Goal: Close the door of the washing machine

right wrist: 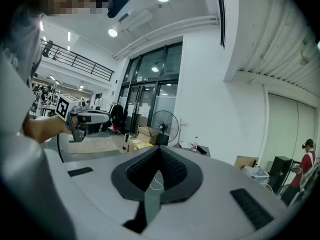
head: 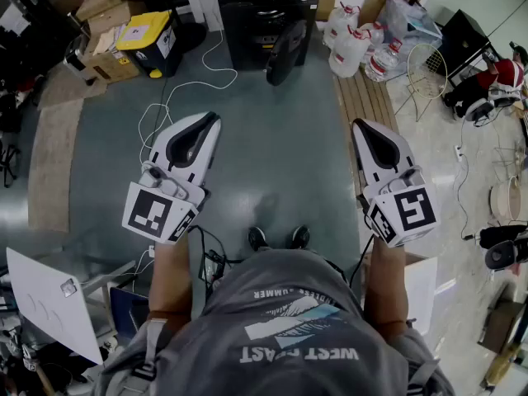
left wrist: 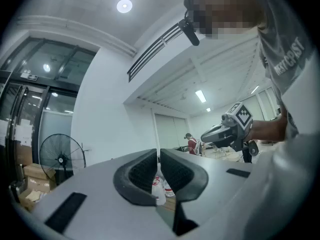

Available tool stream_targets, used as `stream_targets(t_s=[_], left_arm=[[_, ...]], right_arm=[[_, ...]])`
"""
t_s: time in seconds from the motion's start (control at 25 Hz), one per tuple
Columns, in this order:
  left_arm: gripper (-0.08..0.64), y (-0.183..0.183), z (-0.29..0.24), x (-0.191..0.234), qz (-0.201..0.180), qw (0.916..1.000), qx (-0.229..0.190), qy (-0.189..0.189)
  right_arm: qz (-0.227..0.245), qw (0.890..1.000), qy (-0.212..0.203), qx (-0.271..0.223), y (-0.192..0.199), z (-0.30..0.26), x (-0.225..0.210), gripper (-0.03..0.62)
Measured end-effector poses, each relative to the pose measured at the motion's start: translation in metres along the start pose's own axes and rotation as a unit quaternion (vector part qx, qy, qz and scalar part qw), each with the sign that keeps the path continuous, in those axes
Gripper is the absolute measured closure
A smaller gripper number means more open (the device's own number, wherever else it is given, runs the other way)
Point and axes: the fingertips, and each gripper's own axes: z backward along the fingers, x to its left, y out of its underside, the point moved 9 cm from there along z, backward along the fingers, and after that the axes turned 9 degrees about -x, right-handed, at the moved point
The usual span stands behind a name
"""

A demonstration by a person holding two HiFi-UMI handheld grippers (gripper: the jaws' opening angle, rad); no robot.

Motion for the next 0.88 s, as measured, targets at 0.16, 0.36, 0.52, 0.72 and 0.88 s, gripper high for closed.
stream_targets(t_s=[0.16,0.36,0.52,0.72,0.88], left_arm=[[0.525,0.003,0.004,0.013,0.0,1.0,-0.002,0.002],[0.525,0.01,0.005,0.031,0.004,1.0,-0.004,0.005],[0.525,0.017,-0.001,0.045,0.011,0.9999,-0.002,0.005],[0.525,0.029,-0.023,0.055,0.013,0.9999,0.007,0.004],[0.525,0.038,-0.042,0.065,0.006,0.9998,0.015,-0.008]], right_arm=[[0.0,1.0,0.003,0.003,0.0,-0.012,0.007,0.566],[-0.007,1.0,0.009,0.004,0.002,-0.028,0.012,0.565],[-0.021,1.0,0.01,0.005,0.006,-0.043,0.009,0.565],[-0.04,0.999,0.011,0.001,0.016,-0.064,-0.014,0.565],[-0.044,0.999,0.003,-0.002,0.027,-0.087,-0.038,0.565]])
